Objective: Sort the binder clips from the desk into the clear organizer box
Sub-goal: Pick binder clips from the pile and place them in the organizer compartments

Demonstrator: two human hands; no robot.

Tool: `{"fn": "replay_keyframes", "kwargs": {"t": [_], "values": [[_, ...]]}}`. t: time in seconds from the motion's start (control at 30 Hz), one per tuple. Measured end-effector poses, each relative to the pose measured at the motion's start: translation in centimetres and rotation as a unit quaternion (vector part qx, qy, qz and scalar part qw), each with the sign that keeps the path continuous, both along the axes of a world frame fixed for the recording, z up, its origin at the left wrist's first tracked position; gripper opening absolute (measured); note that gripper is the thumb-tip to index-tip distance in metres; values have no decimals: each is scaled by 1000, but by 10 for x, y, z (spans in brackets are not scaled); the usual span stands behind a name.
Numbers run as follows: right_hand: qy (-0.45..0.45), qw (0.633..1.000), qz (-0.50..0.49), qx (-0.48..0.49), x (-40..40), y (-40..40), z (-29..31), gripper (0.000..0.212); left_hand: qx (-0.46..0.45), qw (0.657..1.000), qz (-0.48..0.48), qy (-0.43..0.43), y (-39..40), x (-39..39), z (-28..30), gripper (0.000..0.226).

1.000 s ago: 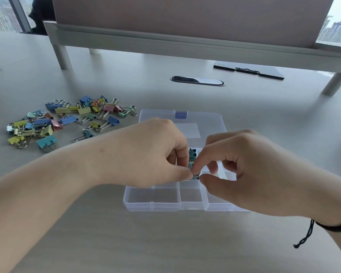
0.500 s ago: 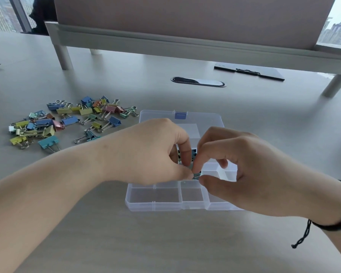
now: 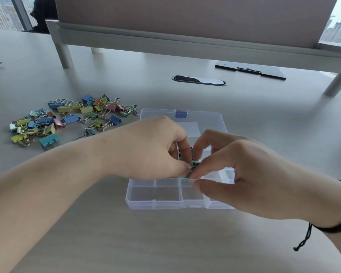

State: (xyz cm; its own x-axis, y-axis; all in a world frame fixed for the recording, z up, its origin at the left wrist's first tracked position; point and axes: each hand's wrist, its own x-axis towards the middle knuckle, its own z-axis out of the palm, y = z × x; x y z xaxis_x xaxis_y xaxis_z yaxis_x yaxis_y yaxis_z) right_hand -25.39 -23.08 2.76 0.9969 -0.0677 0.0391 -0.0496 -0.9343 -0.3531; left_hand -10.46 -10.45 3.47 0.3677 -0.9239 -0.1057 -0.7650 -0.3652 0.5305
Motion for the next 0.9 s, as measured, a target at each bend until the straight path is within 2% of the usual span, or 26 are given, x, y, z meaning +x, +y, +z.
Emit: {"fn": "replay_keyframes", "kwargs": {"t": [0.27,0.37,0.5,0.7,0.77,0.8,0.9], "values": [[-2,1000,-15,8,1,3,0,23,0,1000,-4,-2,1,-1,1,9],[-4,999,-21,43,1,2,-1,15,-1,1000,-3,-5,1,-1,1,8],[-44,994,-32,97,1,-3,3,8,-4,1000,-3,-9,0,-2,2,7],[-97,990,-36,100,2,-8,5,9,-6,1000,-2,3,3,0,4,10],[-130,986,-47,93,3,-8,4,8,-35,998,19,53,2,0,5,6],[-149,982,-53,99,4,-8,3,8,-61,990,37,124,2,-1,6,4],[-199,967,-60,147,5,-6,1,12,-115,921,79,364,3,-1,11,16]]}}
